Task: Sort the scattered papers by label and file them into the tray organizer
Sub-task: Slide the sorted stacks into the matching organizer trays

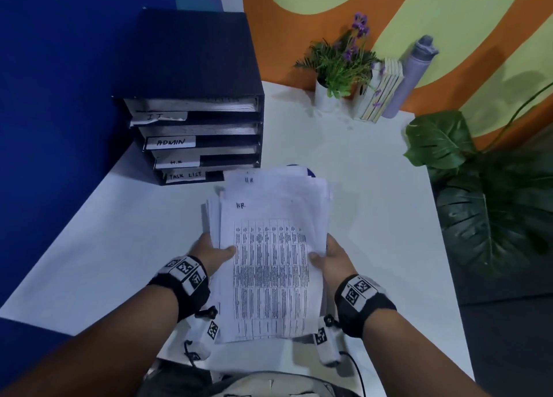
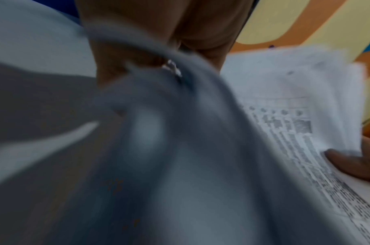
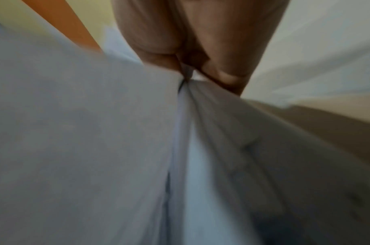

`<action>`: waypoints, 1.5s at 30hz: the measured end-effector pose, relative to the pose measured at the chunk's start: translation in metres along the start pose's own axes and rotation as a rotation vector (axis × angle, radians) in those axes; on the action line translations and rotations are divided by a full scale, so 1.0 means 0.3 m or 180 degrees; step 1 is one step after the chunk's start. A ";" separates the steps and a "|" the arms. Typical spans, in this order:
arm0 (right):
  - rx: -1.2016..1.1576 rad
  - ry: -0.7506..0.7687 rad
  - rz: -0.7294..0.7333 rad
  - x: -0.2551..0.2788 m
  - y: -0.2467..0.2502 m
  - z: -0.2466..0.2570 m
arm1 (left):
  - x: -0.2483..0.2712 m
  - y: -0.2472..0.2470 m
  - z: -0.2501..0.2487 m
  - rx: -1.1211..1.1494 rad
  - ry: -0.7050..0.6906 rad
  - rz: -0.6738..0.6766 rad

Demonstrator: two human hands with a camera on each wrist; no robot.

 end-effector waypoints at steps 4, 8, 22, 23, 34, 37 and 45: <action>-0.0618 0.0646 -0.0111 0.031 0.045 0.216 | 0.064 0.151 -0.151 0.1296 -0.0793 -0.0576; -0.1175 0.1293 -0.0203 0.072 0.079 0.435 | 0.178 0.312 -0.313 0.2078 -0.1527 -0.0795; 0.1718 0.3195 -0.0984 0.328 0.061 0.876 | 0.249 0.357 -0.348 0.2313 -0.1695 -0.0795; 0.2469 0.3260 -0.1193 0.352 0.032 0.899 | 0.249 0.355 -0.347 0.2383 -0.1669 -0.0764; 0.3721 0.3842 -0.0641 0.394 -0.306 0.862 | 0.272 0.352 -0.366 0.2252 -0.1831 -0.0647; 0.2939 0.3519 -0.1444 0.356 -0.174 0.865 | 0.260 0.388 -0.337 0.2242 -0.1607 -0.0908; -0.1460 0.0749 -0.0154 0.023 0.001 0.535 | 0.244 0.430 -0.341 0.2685 -0.1397 -0.0891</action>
Point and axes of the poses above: each hand's wrist, its own x-axis away from the middle knuckle, its own y-axis out of the back of the hand, z = x × y, the point moved 10 cm from there along -x, towards the middle knuckle, and after that the axes turned 5 degrees about -z, right-handed, at the moved point
